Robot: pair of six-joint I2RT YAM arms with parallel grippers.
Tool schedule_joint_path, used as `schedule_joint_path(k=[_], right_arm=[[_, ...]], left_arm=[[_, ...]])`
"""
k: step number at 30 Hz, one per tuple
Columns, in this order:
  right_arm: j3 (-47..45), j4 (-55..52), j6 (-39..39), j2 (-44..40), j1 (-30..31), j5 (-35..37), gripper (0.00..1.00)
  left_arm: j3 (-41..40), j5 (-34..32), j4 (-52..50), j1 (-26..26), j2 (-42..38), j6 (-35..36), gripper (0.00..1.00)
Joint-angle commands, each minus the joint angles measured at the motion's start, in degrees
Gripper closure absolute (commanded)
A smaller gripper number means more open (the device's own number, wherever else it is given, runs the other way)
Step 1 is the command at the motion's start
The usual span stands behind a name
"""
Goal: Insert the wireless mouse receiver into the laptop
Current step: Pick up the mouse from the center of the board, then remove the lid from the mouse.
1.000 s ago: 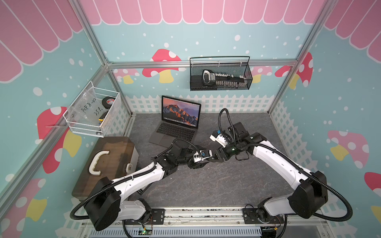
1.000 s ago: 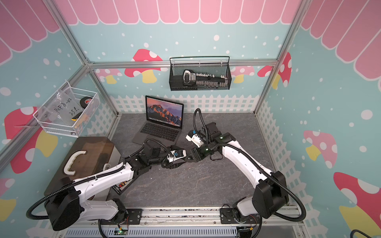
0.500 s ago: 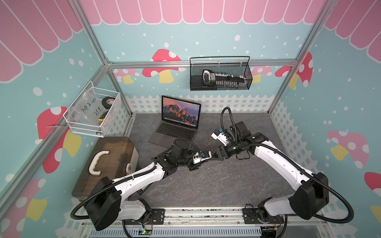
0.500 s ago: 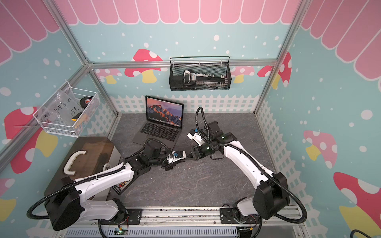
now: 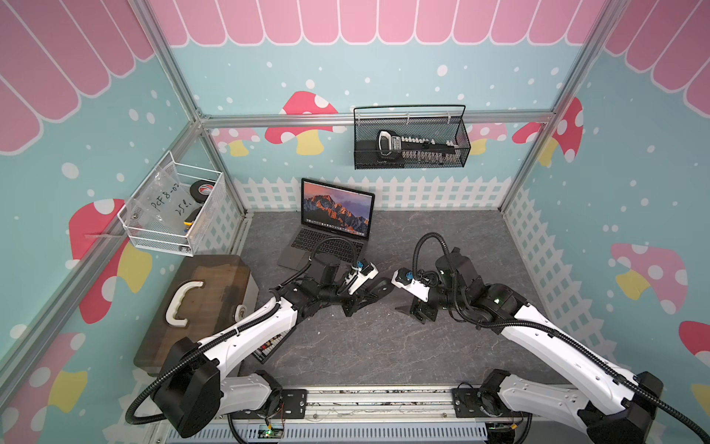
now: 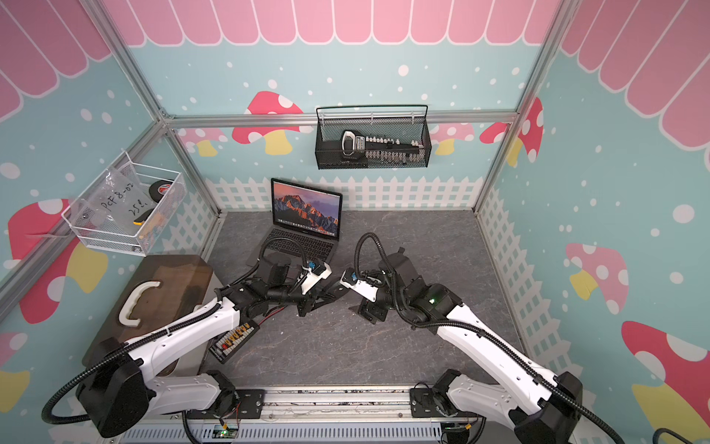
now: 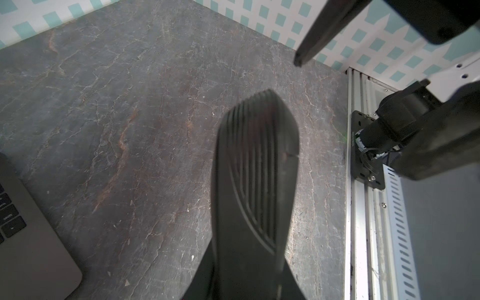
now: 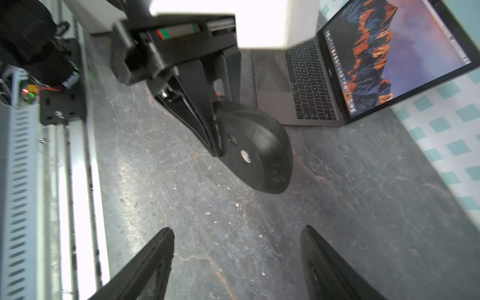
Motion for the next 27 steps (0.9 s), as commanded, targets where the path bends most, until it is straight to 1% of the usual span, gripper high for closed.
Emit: schedule_joint_path(k=[1, 3, 5, 7, 12, 17, 24, 27], right_arm=[[-0.7, 6.5, -6.6, -0.2, 0.9, 4.7, 0.24], [-0.7, 8.5, -6.9, 0.3, 0.9, 4.5, 0.26], [-0.6, 9.9, -7.0, 1.2, 1.0, 2.6, 0.28], [-0.5, 10.4, -7.4, 2.1, 1.2, 0.7, 0.32], [-0.8, 11.4, -7.7, 3.3, 1.5, -1.2, 0.36], [-1.7, 13.6, -7.4, 4.3, 1.9, -0.7, 0.42], [-2.9, 14.0, -8.2, 4.8, 2.5, 0.1, 0.44], [-3.5, 14.9, -8.0, 4.8, 3.0, 0.8, 0.48]], left_arm=[[-0.5, 4.9, -0.1, 0.4, -1.0, -2.5, 1.00], [-0.5, 6.0, 0.3, 0.9, -0.8, -2.6, 1.00], [-0.2, 6.4, 0.4, 1.2, -0.4, -2.5, 1.00], [0.0, 7.0, 0.6, 1.4, 0.0, -2.5, 1.00], [-0.1, 7.1, 0.8, 1.5, 0.0, -2.5, 1.00], [-0.4, 6.0, 1.3, 1.5, -0.5, -2.7, 1.00], [-1.0, 5.9, 2.1, 1.5, -1.6, -3.1, 1.00], [-1.3, 6.2, 2.7, 1.5, -2.0, -3.4, 1.00]])
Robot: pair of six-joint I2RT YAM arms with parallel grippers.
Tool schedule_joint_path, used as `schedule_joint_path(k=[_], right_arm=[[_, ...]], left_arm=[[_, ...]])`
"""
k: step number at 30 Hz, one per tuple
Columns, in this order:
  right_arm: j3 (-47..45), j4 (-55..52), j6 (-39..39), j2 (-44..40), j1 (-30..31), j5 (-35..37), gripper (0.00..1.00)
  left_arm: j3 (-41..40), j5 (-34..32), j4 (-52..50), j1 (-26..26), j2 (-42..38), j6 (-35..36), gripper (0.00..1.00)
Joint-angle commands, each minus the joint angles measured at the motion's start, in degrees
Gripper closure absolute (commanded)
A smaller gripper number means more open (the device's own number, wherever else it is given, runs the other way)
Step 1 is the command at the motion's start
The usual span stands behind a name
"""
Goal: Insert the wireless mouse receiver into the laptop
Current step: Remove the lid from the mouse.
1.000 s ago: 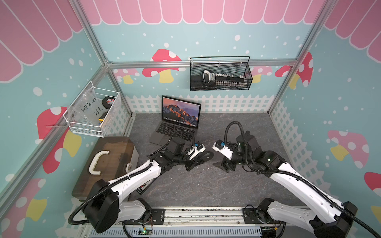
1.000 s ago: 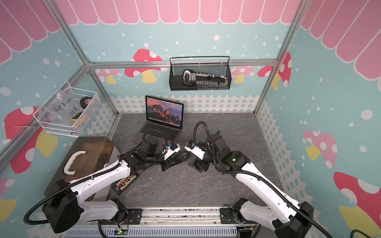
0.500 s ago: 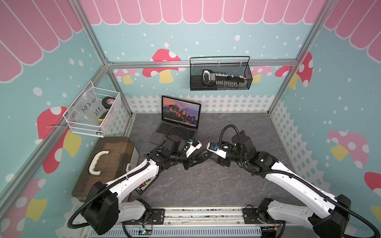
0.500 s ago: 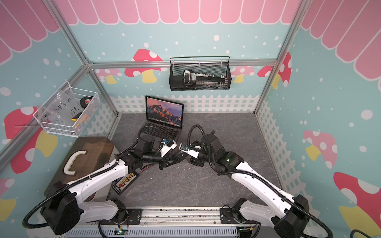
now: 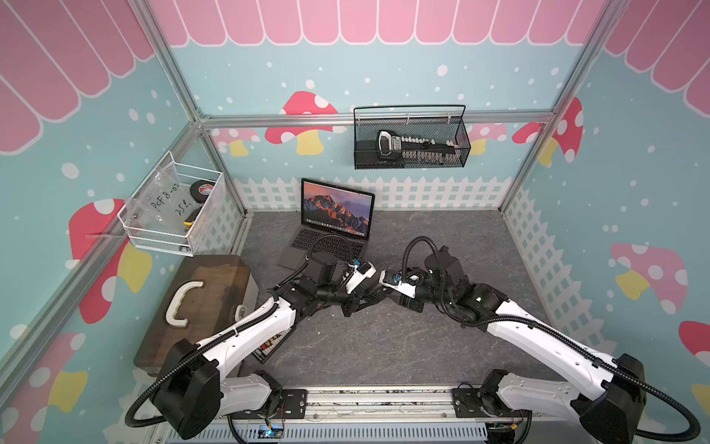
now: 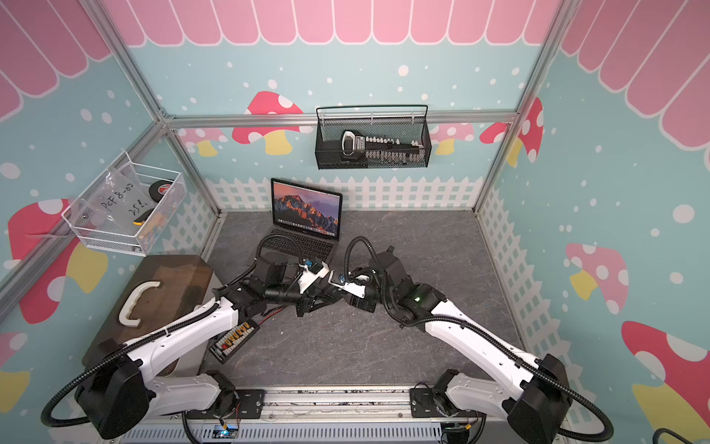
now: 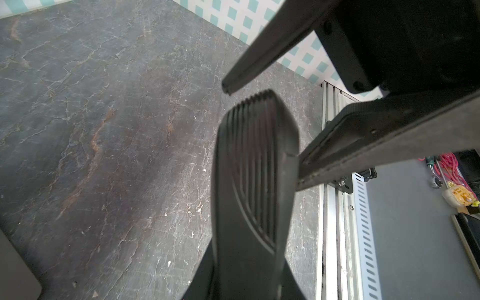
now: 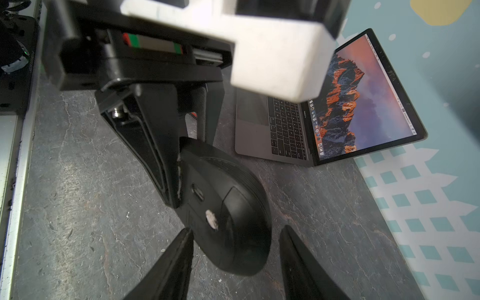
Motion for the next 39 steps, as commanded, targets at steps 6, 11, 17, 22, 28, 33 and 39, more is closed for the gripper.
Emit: schedule_joint_path(k=[6, 11, 17, 22, 28, 33, 39], right_arm=[[-1.5, 3.1, -1.4, 0.1, 1.8, 4.6, 0.56], [-2.1, 3.6, -0.8, 0.0, 2.0, 5.9, 0.62], [-2.2, 2.7, -0.4, 0.1, 2.0, 6.4, 0.69], [-1.3, 1.6, 0.5, 0.4, 2.0, 2.1, 0.51], [-0.1, 2.6, 1.4, 1.2, 2.1, 2.9, 0.56], [-0.1, 1.5, 0.0, 1.6, 2.1, 6.2, 0.63], [0.7, -1.0, 0.4, 1.3, 1.5, 6.2, 0.75]], left_arm=[[-1.0, 3.1, 3.2, 0.2, -1.4, -1.2, 1.00], [-1.1, 5.4, 4.3, 0.3, -1.7, -1.9, 1.00], [-1.7, 5.8, 4.9, 0.3, -2.5, -2.0, 1.00], [-1.0, 7.4, 5.3, 0.3, -2.3, -2.6, 1.00], [-1.5, 7.3, 5.7, 0.2, -2.5, -2.1, 1.00], [-1.4, 8.7, 6.5, 0.3, -2.5, -2.4, 1.00], [-1.6, 8.3, 6.4, 0.4, -2.8, -2.5, 1.00]])
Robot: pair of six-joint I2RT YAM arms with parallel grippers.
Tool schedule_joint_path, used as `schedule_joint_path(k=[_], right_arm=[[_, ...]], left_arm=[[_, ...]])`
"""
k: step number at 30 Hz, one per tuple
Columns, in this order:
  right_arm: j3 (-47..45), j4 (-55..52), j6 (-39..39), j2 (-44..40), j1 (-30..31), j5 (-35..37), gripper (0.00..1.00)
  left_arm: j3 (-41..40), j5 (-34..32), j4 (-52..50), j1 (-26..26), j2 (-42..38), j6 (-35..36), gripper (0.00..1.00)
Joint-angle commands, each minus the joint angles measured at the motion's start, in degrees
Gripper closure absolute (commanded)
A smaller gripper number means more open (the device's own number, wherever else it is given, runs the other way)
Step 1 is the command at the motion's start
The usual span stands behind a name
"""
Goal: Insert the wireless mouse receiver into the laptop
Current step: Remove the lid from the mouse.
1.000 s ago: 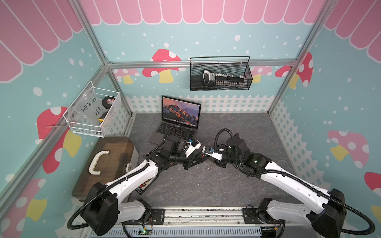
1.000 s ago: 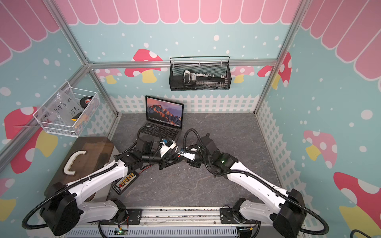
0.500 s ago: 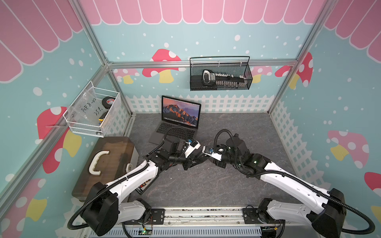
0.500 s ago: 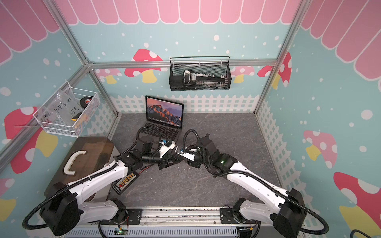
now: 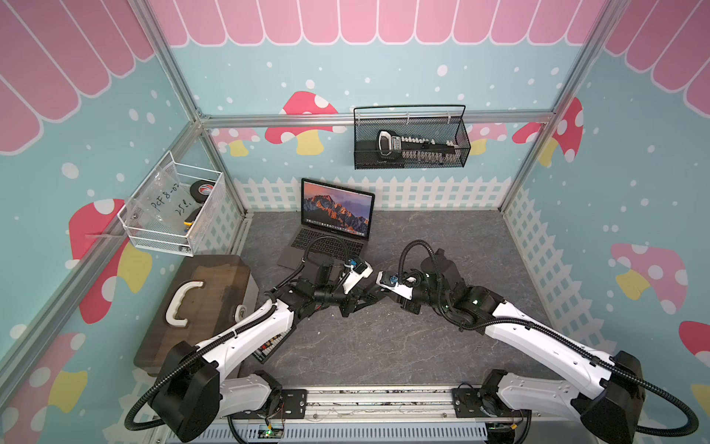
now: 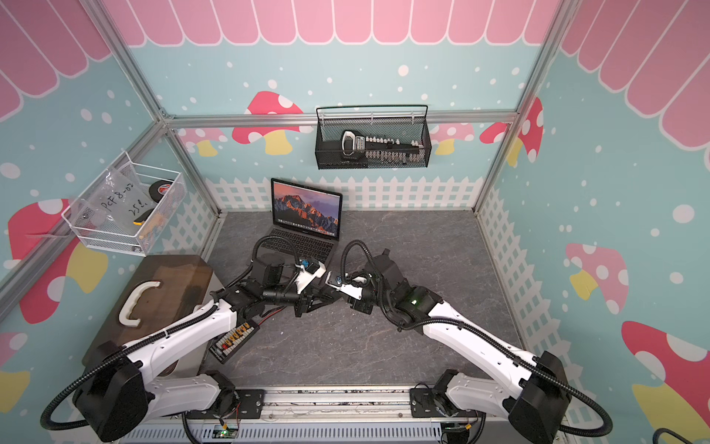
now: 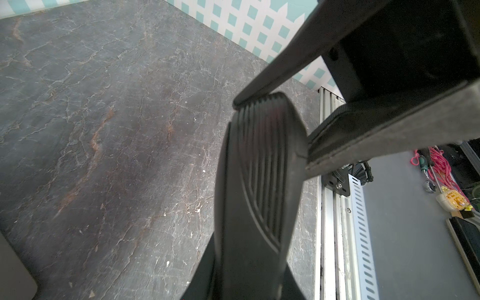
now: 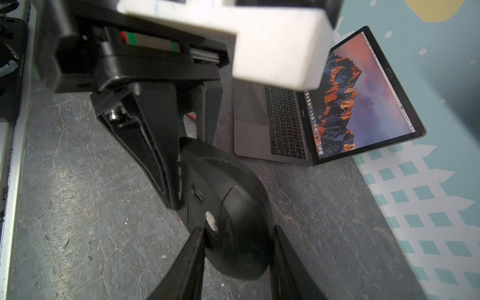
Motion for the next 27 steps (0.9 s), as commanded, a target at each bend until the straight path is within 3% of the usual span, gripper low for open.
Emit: schedule_joint_path(k=[1, 8, 13, 24, 27], right_arm=[[1.4, -3.0, -1.4, 1.0, -0.6, 2.2, 0.77], [2.5, -5.8, -0.2, -0.1, -3.3, -1.7, 0.85], [2.4, -3.8, 1.5, 0.1, -2.9, -5.0, 0.59], [2.5, -2.4, 0.1, 2.1, -0.9, -3.7, 0.47], [1.9, 0.2, 1.4, 2.2, -0.2, 1.2, 0.51]], left_arm=[[0.5, 5.9, 3.2, -0.7, -2.1, -1.1, 1.00], [1.1, 4.8, 1.9, -0.5, -1.6, 0.0, 1.00], [1.7, 6.2, 2.3, -0.5, -1.0, -0.6, 1.00], [1.4, 7.4, 4.2, -0.5, -1.0, -1.7, 1.00], [1.3, 8.2, 5.0, -0.5, -1.0, -2.2, 1.00]])
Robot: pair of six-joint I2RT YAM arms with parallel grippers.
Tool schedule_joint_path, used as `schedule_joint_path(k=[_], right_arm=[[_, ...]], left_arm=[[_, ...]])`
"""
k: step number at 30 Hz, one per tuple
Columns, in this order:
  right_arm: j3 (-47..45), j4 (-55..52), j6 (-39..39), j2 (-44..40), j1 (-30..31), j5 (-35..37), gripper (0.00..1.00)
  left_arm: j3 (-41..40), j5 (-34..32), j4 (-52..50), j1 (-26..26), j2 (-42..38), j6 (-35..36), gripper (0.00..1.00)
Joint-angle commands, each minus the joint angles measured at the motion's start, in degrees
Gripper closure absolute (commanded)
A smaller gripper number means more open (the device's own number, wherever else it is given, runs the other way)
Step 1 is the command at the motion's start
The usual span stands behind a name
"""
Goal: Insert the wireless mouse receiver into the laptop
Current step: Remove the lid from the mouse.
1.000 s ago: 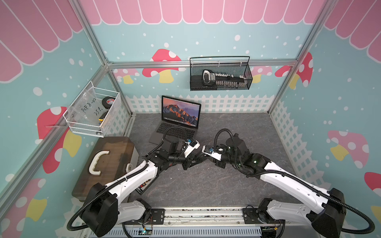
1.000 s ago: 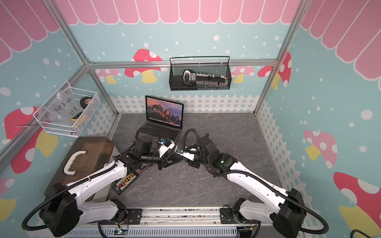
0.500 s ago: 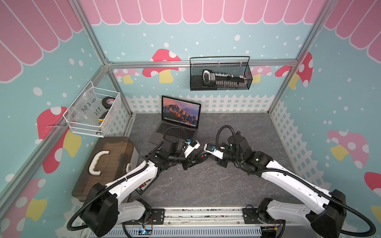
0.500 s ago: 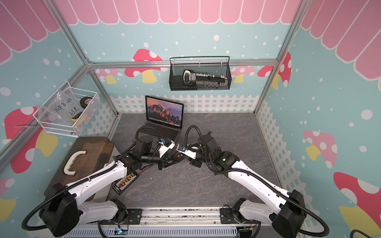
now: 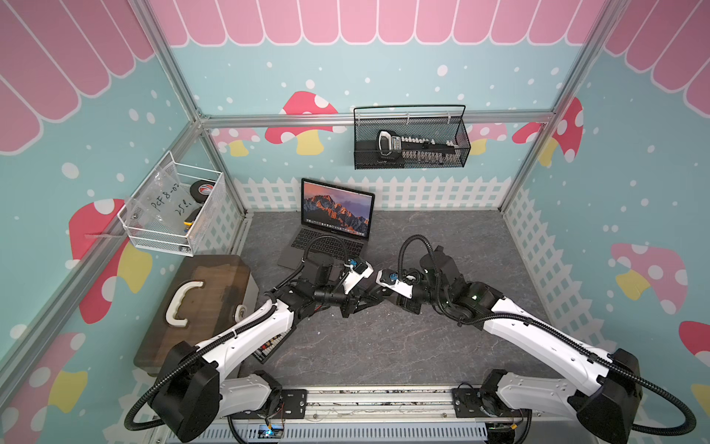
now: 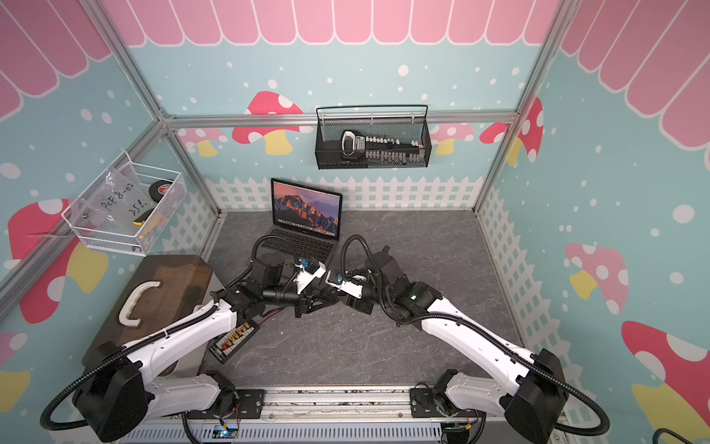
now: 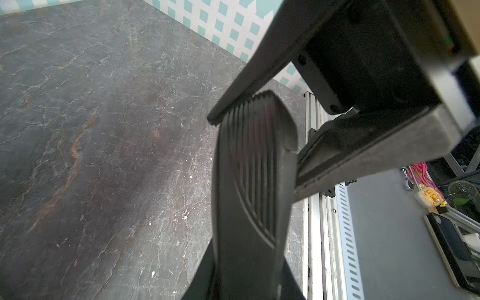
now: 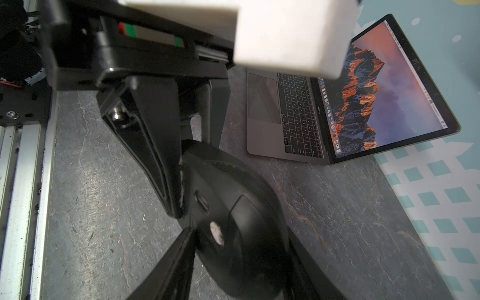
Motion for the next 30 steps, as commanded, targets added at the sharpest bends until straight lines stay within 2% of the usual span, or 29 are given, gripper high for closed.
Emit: schedule_joint_path(k=[1, 4, 6, 12, 15, 18, 21, 23, 25, 28, 30], right_arm=[[0.1, 3.3, 0.8, 0.8, 0.7, 6.4, 0.56], [1.5, 2.7, 2.7, 1.2, 0.8, 11.7, 0.67], [2.2, 0.5, 2.1, 0.9, 0.4, 11.7, 0.69], [3.0, -4.9, 3.5, -2.3, -4.8, 1.6, 0.69], [3.7, -7.0, 4.5, -3.4, -7.4, -3.6, 0.73], [3.8, -7.7, 5.3, -3.7, -8.8, -7.8, 0.82], [3.8, -7.6, 6.6, -3.7, -9.3, -8.8, 0.90], [3.5, -7.7, 8.3, -4.1, -9.7, -7.0, 0.91], [2.6, -8.0, 11.4, -4.4, -9.9, -2.0, 0.91], [1.6, -11.3, 21.1, -3.1, -9.9, 10.3, 0.90], [2.8, -18.2, 29.9, -0.1, -9.9, 19.2, 0.91]], left_arm=[[1.3, 5.3, 3.8, -0.5, -0.9, -0.8, 1.00], [1.1, 5.5, 3.8, -0.5, -1.0, -0.8, 1.00], [0.7, 4.8, 3.7, -0.5, -1.3, -0.5, 1.00], [0.4, 1.8, 3.0, 0.5, -1.4, -0.2, 1.00], [0.7, 0.8, 2.8, 0.9, -0.7, -0.1, 1.00], [1.4, 1.2, 2.6, 1.0, 0.2, -0.1, 1.00], [1.6, -0.2, 2.5, 1.0, 0.7, -0.2, 1.00], [1.1, -3.5, 3.0, 1.1, 0.5, -0.7, 1.00], [0.0, -7.6, 4.6, 1.4, -0.3, -1.8, 1.00], [-2.3, -13.8, 7.6, 2.0, -1.8, -3.6, 1.00], [-3.1, -15.8, 8.5, 2.7, -2.3, -5.0, 1.00]])
